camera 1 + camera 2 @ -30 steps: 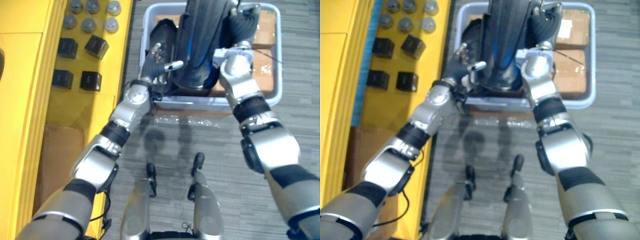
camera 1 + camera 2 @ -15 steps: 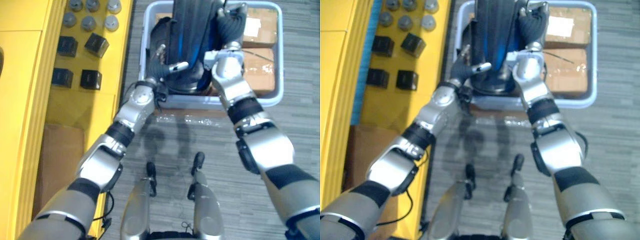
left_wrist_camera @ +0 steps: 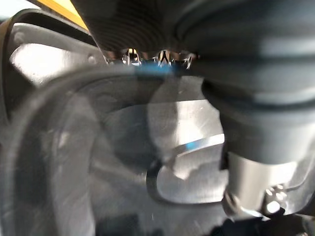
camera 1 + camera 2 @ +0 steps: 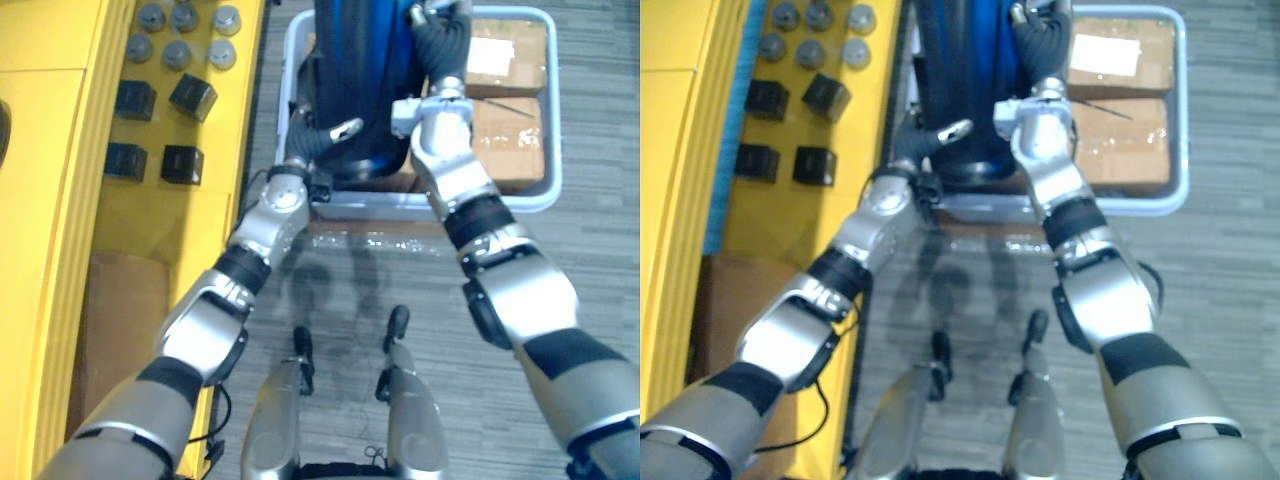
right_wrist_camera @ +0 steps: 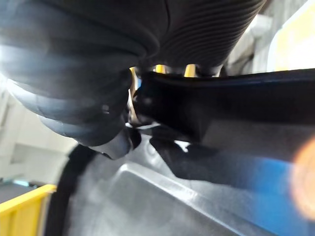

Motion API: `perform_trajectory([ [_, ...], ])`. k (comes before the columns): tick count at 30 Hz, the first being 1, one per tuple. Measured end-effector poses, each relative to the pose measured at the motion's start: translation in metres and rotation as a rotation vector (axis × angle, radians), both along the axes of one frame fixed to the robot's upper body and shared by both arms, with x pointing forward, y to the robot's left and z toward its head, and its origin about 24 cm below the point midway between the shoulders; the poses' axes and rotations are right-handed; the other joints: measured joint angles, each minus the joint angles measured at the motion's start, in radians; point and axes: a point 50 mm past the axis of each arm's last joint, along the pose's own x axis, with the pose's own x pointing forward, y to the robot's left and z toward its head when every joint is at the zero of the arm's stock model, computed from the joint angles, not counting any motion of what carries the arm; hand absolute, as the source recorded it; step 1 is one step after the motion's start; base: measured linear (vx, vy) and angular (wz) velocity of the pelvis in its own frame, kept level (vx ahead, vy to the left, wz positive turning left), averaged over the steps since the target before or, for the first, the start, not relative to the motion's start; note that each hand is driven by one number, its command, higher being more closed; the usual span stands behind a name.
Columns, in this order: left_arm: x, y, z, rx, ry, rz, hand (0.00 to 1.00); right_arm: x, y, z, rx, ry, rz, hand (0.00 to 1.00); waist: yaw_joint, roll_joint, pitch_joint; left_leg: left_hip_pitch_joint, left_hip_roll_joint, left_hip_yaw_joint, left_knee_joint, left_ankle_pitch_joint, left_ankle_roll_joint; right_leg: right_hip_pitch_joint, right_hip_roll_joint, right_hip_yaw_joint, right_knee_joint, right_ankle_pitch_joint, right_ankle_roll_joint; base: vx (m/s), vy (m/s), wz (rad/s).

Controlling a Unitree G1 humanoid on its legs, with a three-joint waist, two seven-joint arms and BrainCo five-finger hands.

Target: Walk over and take plastic housings, then place them on the shelf

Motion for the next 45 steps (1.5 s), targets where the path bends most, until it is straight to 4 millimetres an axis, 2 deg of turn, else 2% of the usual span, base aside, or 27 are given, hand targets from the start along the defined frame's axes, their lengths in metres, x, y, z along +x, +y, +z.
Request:
perform_trajectory([
  [9,0.0,0.012,-0.004,-0.069,-0.02,0.093,1.0,-0.003,0.003,-0.013,0.01,0.001,0.028,1.0,0.001,0.0,0.0,0.03,0.001,-0.002,-0.011,0.0,0.0,0.028,-0.003,-0.005,-0.003,-0.001,0.0,0.0,0.0,0.0],
  [10,-0.001,0.013,-0.005,-0.073,-0.018,0.1,1.0,-0.004,0.003,-0.015,0.011,0.003,0.03,0.0,0.001,0.0,0.0,0.033,0.001,-0.003,-0.012,0.0,0.0,0.031,-0.003,-0.009,-0.003,-0.001,0.001,0.01,-0.005,0.04],
  [15,-0.005,0.017,-0.02,-0.096,0.008,0.119,1.0,-0.003,0.005,-0.028,-0.02,0.048,0.073,0.0,-0.003,0.0,0.0,0.066,0.002,-0.017,-0.018,0.0,0.0,0.07,-0.002,-0.026,-0.004,-0.004,0.001,0.01,-0.001,0.06],
  [19,-0.007,0.024,-0.033,-0.027,0.026,0.164,1.0,0.0,0.001,-0.05,-0.012,0.152,0.116,0.0,0.016,-0.001,-0.001,0.1,0.003,-0.022,-0.031,0.002,-0.003,0.103,-0.002,-0.039,-0.004,-0.017,0.001,-0.01,-0.007,0.03],
  [23,-0.01,0.038,-0.037,0.03,0.007,0.221,1.0,0.001,-0.001,-0.063,0.028,0.199,0.145,0.0,0.018,-0.007,-0.004,0.107,0.008,-0.026,-0.038,0.007,-0.008,0.108,-0.001,-0.048,-0.004,-0.023,-0.004,-0.01,-0.013,0.02],
  [26,-0.015,0.046,-0.052,0.059,0.027,0.27,1.0,-0.001,-0.003,-0.084,0.052,0.249,0.167,0.0,0.015,-0.01,-0.005,0.139,0.013,-0.027,-0.05,0.006,-0.009,0.135,0.003,-0.051,-0.005,-0.028,-0.002,0.04,-0.027,-0.01],
  [29,-0.023,0.055,-0.064,0.069,0.028,0.303,1.0,-0.006,-0.009,-0.098,0.124,0.267,0.191,0.0,0.017,-0.028,-0.015,0.156,0.015,-0.026,-0.063,0.006,-0.01,0.146,0.01,-0.052,-0.005,-0.034,0.001,0.03,-0.035,-0.01],
  [31,-0.03,0.064,-0.075,0.063,0.037,0.355,1.0,-0.011,-0.016,-0.115,0.157,0.293,0.195,0.0,0.017,-0.047,-0.025,0.185,0.018,-0.026,-0.072,0.004,-0.013,0.171,0.013,-0.054,-0.006,-0.045,0.003,0.04,-0.03,-0.02],
  [32,-0.034,0.072,-0.078,0.046,0.036,0.392,1.0,-0.015,-0.019,-0.123,0.178,0.303,0.2,0.0,0.018,-0.065,-0.037,0.196,0.021,-0.024,-0.08,0.003,-0.014,0.177,0.012,-0.056,-0.014,-0.061,0.004,0.0,0.0,0.0],
  [34,-0.038,0.085,-0.08,0.051,0.011,0.455,1.0,-0.021,-0.022,-0.129,0.205,0.302,0.213,0.0,0.014,-0.095,-0.059,0.201,0.028,-0.027,-0.09,0.006,-0.019,0.181,0.016,-0.073,-0.015,-0.078,-0.006,0.04,-0.038,0.04],
  [36,-0.043,0.094,-0.086,0.092,0.002,0.503,1.0,-0.026,-0.028,-0.13,0.23,0.284,0.22,0.0,0.017,-0.112,-0.079,0.22,0.037,-0.029,-0.105,0.007,-0.026,0.193,0.025,-0.08,-0.015,-0.083,-0.008,0.07,-0.053,0.03],
  [38,-0.046,0.101,-0.09,0.114,-0.003,0.549,1.0,-0.03,-0.029,-0.125,0.228,0.255,0.237,0.0,0.019,-0.112,-0.093,0.24,0.044,-0.028,-0.11,0.003,-0.033,0.21,0.032,-0.08,-0.015,-0.092,-0.002,0.06,-0.037,-0.04],
  [41,-0.052,0.105,-0.095,0.2,-0.036,0.61,1.0,-0.039,-0.028,-0.125,0.224,0.225,0.272,0.0,0.017,-0.107,-0.166,0.262,0.049,-0.023,-0.142,0.003,-0.035,0.211,0.039,-0.08,-0.015,-0.094,-0.003,0.12,-0.024,-0.07],
  [45,-0.058,0.104,-0.082,0.255,-0.14,0.654,1.0,-0.049,-0.035,-0.13,0.245,0.211,0.27,0.0,0.017,-0.108,-0.216,0.318,0.05,-0.016,-0.181,0.003,-0.035,0.24,0.045,-0.077,-0.015,-0.092,0.0,0.09,0.007,-0.13],
])
